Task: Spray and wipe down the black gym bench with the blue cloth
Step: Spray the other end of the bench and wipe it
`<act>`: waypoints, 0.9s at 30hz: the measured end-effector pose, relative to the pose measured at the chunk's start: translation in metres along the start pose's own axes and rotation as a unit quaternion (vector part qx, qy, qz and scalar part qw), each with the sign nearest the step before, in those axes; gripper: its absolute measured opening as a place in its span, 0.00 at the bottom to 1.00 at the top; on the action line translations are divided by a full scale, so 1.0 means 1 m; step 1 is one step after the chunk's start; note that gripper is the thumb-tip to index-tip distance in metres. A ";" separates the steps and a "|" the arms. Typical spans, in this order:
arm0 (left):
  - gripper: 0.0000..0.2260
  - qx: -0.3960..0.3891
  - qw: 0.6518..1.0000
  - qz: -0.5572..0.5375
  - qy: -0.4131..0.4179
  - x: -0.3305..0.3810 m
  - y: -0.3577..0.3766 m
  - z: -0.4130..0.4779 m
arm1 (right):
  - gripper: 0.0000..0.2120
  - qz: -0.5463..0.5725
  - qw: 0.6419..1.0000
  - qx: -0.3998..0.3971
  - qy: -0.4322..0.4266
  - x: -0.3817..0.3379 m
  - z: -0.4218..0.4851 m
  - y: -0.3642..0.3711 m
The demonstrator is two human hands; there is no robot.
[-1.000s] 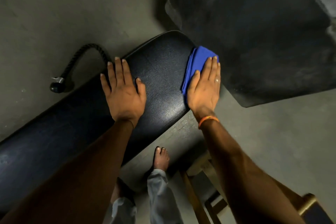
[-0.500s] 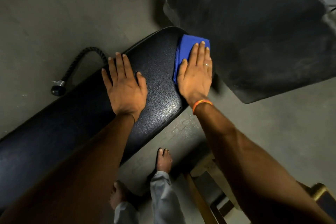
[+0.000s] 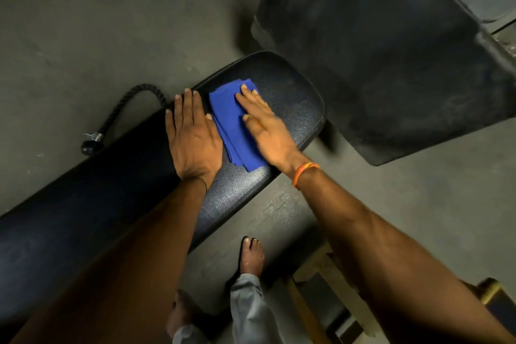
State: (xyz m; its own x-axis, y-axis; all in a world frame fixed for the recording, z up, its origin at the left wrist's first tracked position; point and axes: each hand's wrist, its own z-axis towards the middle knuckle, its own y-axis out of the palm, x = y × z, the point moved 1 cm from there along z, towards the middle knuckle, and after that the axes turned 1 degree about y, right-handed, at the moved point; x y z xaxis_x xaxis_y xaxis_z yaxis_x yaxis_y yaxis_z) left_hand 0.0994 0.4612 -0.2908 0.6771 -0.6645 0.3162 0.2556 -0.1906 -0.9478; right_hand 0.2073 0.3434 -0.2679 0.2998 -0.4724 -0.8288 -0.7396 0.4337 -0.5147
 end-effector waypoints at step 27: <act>0.30 -0.061 0.989 0.099 0.092 0.089 0.032 0.060 | 0.28 -0.294 0.940 0.167 0.048 0.072 0.034 -0.060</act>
State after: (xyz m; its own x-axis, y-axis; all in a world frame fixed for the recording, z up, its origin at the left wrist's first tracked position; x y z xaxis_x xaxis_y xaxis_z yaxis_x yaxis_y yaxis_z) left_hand 0.2093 0.4397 -0.2910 0.5661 -0.8154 0.1212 0.0381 -0.1210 -0.9919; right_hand 0.2938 0.3089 -0.3044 0.5294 -0.7665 -0.3637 -0.2275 0.2848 -0.9312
